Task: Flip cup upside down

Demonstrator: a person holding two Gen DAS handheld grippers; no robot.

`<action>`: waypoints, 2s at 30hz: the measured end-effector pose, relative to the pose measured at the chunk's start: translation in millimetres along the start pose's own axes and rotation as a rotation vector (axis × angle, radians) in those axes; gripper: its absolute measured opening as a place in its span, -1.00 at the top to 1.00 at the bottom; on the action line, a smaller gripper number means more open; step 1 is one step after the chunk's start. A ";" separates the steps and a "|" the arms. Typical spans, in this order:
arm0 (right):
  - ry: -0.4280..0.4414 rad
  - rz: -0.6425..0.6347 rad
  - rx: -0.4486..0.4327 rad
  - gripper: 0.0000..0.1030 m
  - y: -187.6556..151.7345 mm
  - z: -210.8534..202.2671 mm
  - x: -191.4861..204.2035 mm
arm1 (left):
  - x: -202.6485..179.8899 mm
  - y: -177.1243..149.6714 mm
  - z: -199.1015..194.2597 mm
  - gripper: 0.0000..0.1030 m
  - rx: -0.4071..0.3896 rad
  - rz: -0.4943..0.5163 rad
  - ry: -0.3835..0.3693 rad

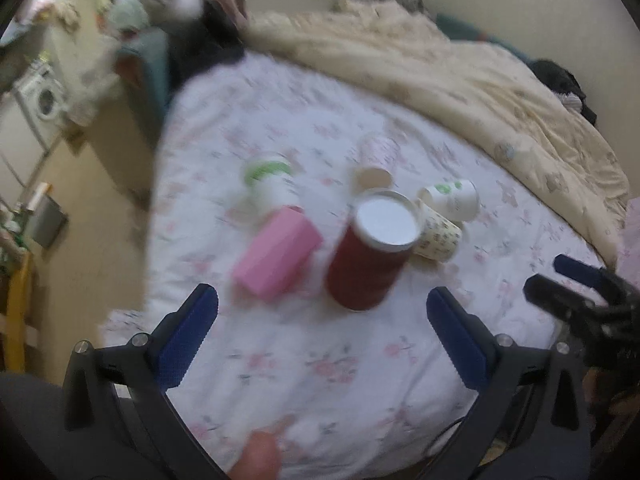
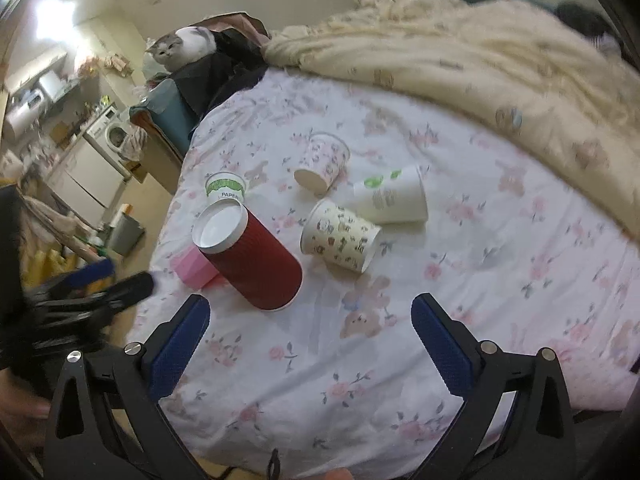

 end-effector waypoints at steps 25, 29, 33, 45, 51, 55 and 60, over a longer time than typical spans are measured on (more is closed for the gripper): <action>-0.071 -0.050 -0.077 -1.00 1.4 5.1 12.2 | 17.6 -8.8 -4.3 -1.00 -0.062 -0.088 0.026; -0.073 -0.051 -0.076 -1.00 1.3 4.9 12.7 | 16.1 -9.9 -3.9 -1.00 -0.057 -0.092 0.021; -0.073 -0.048 -0.079 -1.00 1.6 4.9 12.4 | 14.5 -10.3 -4.0 -1.00 -0.059 -0.087 0.020; -0.067 -0.043 -0.075 -1.00 1.1 4.1 11.1 | 13.4 -11.4 -3.5 -1.00 -0.058 -0.083 0.019; -0.067 -0.044 -0.074 -1.00 0.9 3.8 11.3 | 13.6 -10.9 -3.7 -1.00 -0.061 -0.084 0.019; -0.067 -0.046 -0.069 -1.00 0.7 3.7 11.1 | 14.0 -11.0 -3.5 -1.00 -0.059 -0.083 0.020; -0.067 -0.048 -0.068 -1.00 0.8 3.3 11.7 | 13.6 -11.2 -3.7 -1.00 -0.058 -0.082 0.021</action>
Point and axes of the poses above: each gripper's, at about its wrist camera, not at the fingertips, and z roughly the way its jaws point, x to its left, y to its top, the point moved 8 cm from there along z, roughly the way its jaws point, and after that the axes turned 15 degrees about -x, right-handed, at the moved point
